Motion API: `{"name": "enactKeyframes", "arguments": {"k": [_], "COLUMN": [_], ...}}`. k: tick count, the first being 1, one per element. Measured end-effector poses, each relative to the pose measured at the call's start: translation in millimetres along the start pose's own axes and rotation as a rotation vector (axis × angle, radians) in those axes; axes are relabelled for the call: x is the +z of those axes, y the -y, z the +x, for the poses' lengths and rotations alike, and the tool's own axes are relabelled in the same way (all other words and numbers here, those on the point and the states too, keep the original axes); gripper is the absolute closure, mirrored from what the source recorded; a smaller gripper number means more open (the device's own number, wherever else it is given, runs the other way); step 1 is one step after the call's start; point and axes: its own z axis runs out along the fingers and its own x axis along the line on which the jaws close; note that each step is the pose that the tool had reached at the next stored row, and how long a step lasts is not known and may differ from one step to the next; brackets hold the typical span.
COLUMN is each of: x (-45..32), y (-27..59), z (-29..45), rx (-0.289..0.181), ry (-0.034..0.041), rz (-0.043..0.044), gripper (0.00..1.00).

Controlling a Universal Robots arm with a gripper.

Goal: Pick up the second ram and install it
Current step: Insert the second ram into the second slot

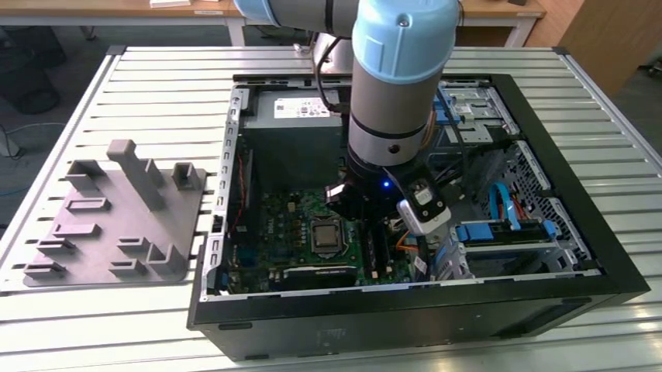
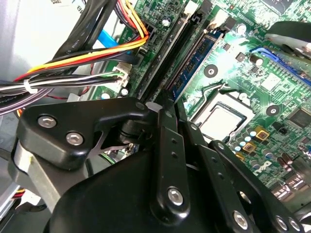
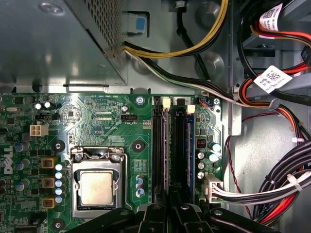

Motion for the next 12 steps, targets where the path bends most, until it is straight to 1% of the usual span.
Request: {"name": "enactKeyframes", "arguments": {"k": [3,7,12], "x": [-0.2,-0.2,3.2], "y": [0.2,0.3,0.3], "z": [-0.1,0.0,0.1], "rx": [0.002,0.002,0.002], "ry": [0.0001,0.0,0.0], "rz": [-0.0024,-0.0022,-0.0022], "gripper": [0.86,0.86,0.86]}}
